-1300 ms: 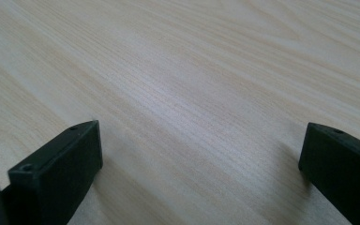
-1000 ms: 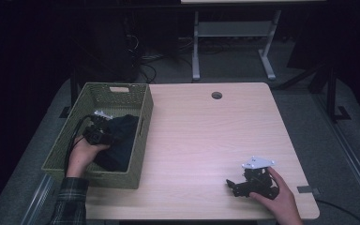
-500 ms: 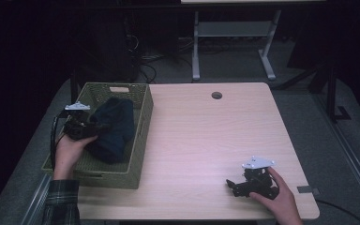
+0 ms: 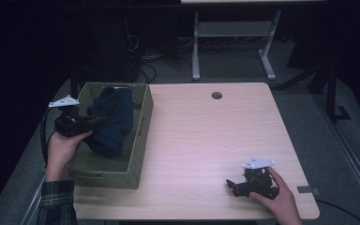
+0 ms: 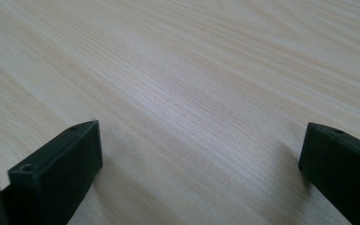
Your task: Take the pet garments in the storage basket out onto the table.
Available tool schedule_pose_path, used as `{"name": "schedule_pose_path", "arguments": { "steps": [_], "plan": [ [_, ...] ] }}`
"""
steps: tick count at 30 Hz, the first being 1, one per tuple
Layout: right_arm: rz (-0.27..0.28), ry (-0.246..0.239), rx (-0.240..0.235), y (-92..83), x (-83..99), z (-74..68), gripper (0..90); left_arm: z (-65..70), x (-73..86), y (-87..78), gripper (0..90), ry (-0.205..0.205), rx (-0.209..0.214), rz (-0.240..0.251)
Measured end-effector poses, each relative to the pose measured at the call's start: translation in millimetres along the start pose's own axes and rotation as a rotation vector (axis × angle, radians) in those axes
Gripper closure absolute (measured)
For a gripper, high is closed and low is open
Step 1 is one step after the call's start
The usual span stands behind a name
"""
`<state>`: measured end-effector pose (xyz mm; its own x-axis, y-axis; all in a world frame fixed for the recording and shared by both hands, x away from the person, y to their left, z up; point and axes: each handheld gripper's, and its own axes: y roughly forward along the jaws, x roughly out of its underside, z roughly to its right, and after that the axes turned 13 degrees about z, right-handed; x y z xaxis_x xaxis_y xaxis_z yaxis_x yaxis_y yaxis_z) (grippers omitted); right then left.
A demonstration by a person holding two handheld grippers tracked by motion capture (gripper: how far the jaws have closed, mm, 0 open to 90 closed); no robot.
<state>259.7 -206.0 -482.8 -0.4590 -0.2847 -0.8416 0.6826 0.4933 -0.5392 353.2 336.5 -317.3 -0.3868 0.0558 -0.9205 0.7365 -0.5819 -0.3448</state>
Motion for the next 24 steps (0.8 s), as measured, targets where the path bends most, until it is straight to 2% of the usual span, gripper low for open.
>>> {"name": "schedule_pose_path", "arguments": {
  "steps": [10, 14, 24],
  "plan": [
    [0.000, 0.000, 0.000, 0.0, 0.0, 0.0, 0.0, 6.4, -12.2, -5.2, 71.6, 0.015, 0.047, 0.037],
    [0.000, 0.000, 0.000, 0.0, 0.0, 0.0, 0.0, 12.9, -17.5, -4.1, 71.6, 0.020, 0.075, 0.052],
    [0.001, 0.000, 0.000, 0.1, 0.0, 0.1, 0.0, 32.7, -31.1, -1.5, 71.6, 0.062, 0.124, 0.077]
  ]
}}
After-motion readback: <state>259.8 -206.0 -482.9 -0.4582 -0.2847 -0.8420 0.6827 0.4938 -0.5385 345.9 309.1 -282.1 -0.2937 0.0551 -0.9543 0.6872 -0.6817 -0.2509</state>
